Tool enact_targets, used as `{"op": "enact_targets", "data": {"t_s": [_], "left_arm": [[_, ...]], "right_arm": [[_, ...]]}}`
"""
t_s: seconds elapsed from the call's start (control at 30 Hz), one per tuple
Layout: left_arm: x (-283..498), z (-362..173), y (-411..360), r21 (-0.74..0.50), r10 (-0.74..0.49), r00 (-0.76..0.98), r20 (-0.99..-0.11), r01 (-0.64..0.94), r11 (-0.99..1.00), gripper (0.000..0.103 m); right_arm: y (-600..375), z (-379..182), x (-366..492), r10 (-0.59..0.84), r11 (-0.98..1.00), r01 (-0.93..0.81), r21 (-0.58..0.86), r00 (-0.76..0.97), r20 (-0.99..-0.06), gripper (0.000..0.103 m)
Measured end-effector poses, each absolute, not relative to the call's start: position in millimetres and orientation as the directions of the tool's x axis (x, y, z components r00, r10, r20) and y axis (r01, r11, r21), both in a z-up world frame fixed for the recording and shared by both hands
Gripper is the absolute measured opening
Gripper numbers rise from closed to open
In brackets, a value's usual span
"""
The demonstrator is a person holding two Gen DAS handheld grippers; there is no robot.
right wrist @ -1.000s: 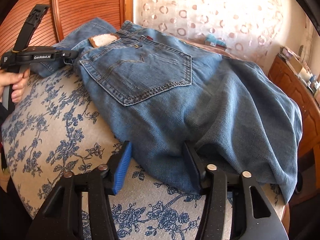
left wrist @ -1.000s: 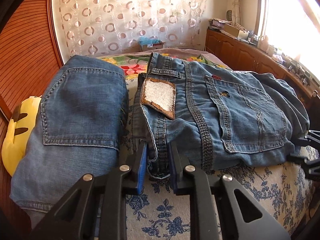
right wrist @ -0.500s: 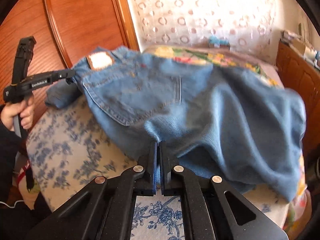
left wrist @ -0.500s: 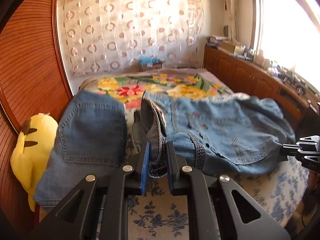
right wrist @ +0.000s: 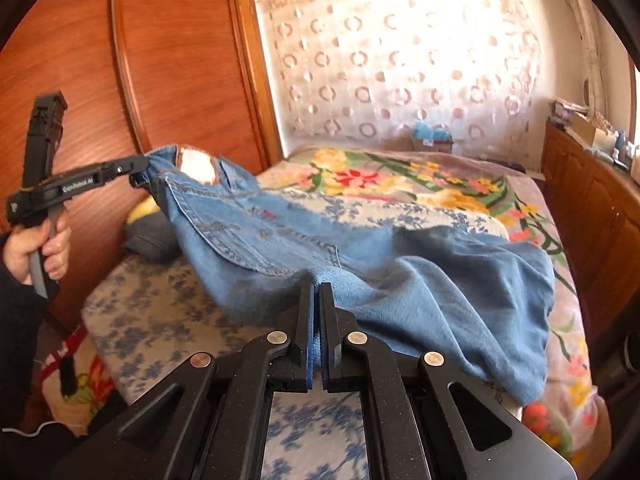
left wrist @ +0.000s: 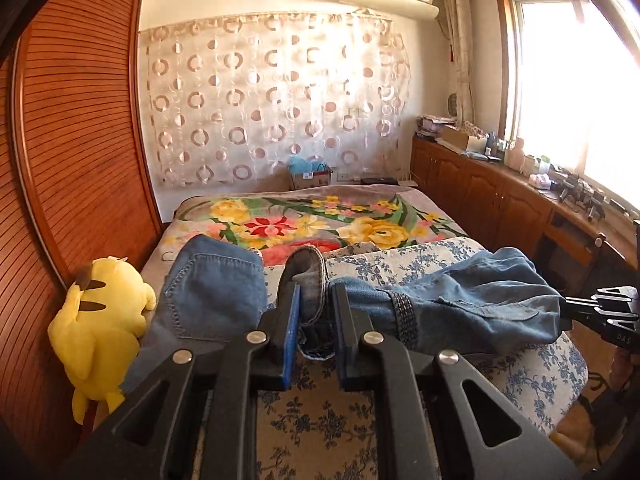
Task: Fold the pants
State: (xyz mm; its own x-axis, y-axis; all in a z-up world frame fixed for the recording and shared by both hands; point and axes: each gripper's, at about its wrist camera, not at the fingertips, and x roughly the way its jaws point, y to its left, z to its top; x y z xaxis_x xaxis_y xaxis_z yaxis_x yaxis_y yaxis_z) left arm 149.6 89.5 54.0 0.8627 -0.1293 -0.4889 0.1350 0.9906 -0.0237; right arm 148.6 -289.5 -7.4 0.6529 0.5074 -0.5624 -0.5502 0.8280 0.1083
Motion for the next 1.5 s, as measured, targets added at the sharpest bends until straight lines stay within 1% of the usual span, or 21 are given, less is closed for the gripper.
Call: {"op": "enact_targets", "data": {"t_s": [0.13,0.27,0.43,0.73,1.07,1.13,1.2,1.27,1.33,1.4,1.43,1.5], "left_arm": [[125,43,104,-0.038,-0.122,0.859,-0.496,0.119,0.992,0.011],[101,28,117,-0.062,-0.124,0.850,-0.511,0.108,0.992,0.011],[69,10,121,-0.067,-0.121,0.840,-0.530,0.102,0.993,0.011],[50,-37,112,-0.076,-0.131,0.776,-0.617,0.107,0.991,0.012],[37,-42,108,-0.076,-0.149,0.766,-0.626,0.130,0.989,0.016],[33,-39,111,-0.074,-0.143,0.773,-0.617,0.125,0.989,0.022],[32,-35,113,-0.078,-0.146,0.775,-0.615,0.124,0.989,0.032],[34,-32,117,-0.080,-0.148,0.779,-0.609,0.125,0.989,0.037],[37,-30,120,-0.081,-0.150,0.782,-0.605,0.127,0.989,0.038],[41,-30,121,-0.084,-0.150,0.784,-0.602,0.124,0.989,0.049],[43,-29,122,-0.087,-0.151,0.788,-0.596,0.124,0.988,0.052],[49,-28,122,-0.092,-0.157,0.797,-0.583,0.127,0.988,0.067]], "right_arm": [[-283,-8,132,0.534,0.800,-0.590,0.106,0.622,-0.573,0.000],[-280,-15,121,0.573,0.775,-0.613,0.153,0.579,-0.580,0.000],[-275,-18,105,0.595,0.754,-0.634,0.171,0.550,-0.586,0.000],[-266,-48,100,0.545,0.770,-0.623,0.136,0.533,-0.647,0.000],[-260,-51,97,0.517,0.785,-0.611,0.105,0.552,-0.654,0.002],[-262,-48,95,0.510,0.789,-0.608,0.090,0.566,-0.648,0.002],[-262,-47,91,0.508,0.790,-0.607,0.084,0.573,-0.643,0.002],[-263,-44,90,0.500,0.799,-0.597,0.073,0.591,-0.633,0.002],[-265,-41,90,0.495,0.805,-0.590,0.067,0.605,-0.624,0.004],[-266,-40,92,0.491,0.811,-0.582,0.067,0.614,-0.618,0.008],[-267,-40,94,0.491,0.812,-0.579,0.068,0.616,-0.616,0.009],[-267,-41,97,0.486,0.817,-0.573,0.066,0.622,-0.614,0.014]]}}
